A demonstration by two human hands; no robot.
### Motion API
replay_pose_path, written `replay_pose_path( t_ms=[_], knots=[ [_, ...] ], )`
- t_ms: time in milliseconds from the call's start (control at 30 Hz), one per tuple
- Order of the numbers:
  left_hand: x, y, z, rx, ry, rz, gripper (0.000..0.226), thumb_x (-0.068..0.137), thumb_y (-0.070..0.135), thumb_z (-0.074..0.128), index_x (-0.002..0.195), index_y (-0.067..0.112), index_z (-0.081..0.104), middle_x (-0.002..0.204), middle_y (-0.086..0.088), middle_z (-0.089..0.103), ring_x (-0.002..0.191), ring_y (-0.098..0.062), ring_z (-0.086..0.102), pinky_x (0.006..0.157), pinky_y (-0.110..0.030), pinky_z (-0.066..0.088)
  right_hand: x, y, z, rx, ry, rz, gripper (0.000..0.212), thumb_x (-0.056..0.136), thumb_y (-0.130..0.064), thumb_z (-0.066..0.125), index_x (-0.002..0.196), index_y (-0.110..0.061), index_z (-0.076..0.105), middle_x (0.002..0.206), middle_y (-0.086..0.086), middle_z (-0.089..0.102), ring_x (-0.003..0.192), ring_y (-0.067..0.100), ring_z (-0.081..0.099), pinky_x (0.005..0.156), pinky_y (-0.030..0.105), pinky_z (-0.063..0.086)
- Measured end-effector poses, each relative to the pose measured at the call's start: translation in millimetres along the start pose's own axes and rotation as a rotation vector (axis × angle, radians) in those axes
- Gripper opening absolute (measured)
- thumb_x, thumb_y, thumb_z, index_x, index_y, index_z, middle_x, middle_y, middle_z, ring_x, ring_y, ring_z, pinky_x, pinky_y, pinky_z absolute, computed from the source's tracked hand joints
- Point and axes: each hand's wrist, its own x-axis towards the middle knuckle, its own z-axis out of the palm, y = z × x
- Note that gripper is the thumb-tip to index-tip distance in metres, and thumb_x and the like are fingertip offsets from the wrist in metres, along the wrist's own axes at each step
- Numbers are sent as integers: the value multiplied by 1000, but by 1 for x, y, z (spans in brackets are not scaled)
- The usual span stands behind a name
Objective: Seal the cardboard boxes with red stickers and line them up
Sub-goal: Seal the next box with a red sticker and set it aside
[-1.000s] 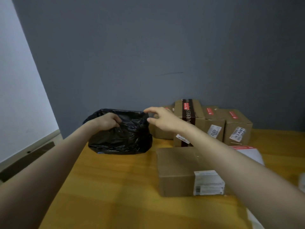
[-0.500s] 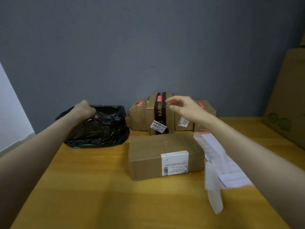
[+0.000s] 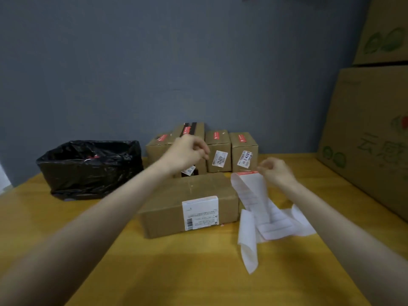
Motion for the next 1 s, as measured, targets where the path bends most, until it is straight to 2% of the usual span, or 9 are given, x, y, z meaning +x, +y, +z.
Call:
replay_pose_path(
  t_ms=[67,200,267,333,500,633,800,933,1000],
  knots=[
    [4,13,27,-222,-33,-66,21,91,-2,45,90,7,64,90,-10,67,76,-9,63,66,-9,48,0,18,2,54,35,98,27,89,-9,57,115,0,58,121,17,59,111,30,54,84,30,40],
    [14,29,73,-874,-75,-386,16,93,-3,44,97,4,58,88,-9,54,75,-13,51,74,-19,46,4,35,12,189,38,214,31,88,-3,56,118,3,51,120,22,57,105,32,55,81,33,44],
    [19,33,91,-1099,-110,-513,13,90,-4,46,89,5,56,86,-12,51,61,-12,47,59,-17,41,6,35,17,218,9,243,37,88,-5,57,123,0,45,121,21,54,110,33,53,86,35,43],
    [20,39,109,-1038,-121,-544,14,88,-4,47,94,4,58,91,-12,54,63,-13,51,57,-19,41,9,36,22,217,13,249,39,88,-6,57,124,-1,44,123,21,53,111,33,53,89,36,42],
    [19,52,148,-766,-166,-550,74,64,22,58,137,22,40,138,-7,36,125,-23,35,100,-31,36,10,40,26,116,138,114,39,88,-12,59,124,-2,46,128,22,48,116,31,47,75,23,29],
    [21,54,163,-862,-15,-630,51,88,5,46,135,23,39,108,-2,39,101,-19,36,90,-27,37,10,39,28,137,132,85,43,86,-8,60,126,-4,46,128,22,44,118,30,44,71,21,26],
    [26,35,184,-965,215,-650,30,86,-5,40,111,7,51,90,-8,47,83,-21,41,68,-26,34,9,41,29,83,132,50,44,78,3,55,121,-9,52,124,18,48,118,28,45,79,23,32],
    [24,31,193,-979,368,-601,28,87,-9,43,104,8,57,89,-7,51,81,-21,46,75,-30,43,5,43,27,66,155,5,42,75,7,50,109,-13,59,117,14,49,107,29,52,80,27,39],
    [21,29,197,-987,409,-567,26,87,-11,46,96,9,60,83,-5,53,76,-19,50,67,-20,42,3,44,30,48,213,-44,40,74,8,49,104,-14,63,117,12,51,109,28,51,87,28,40]
  ],
)
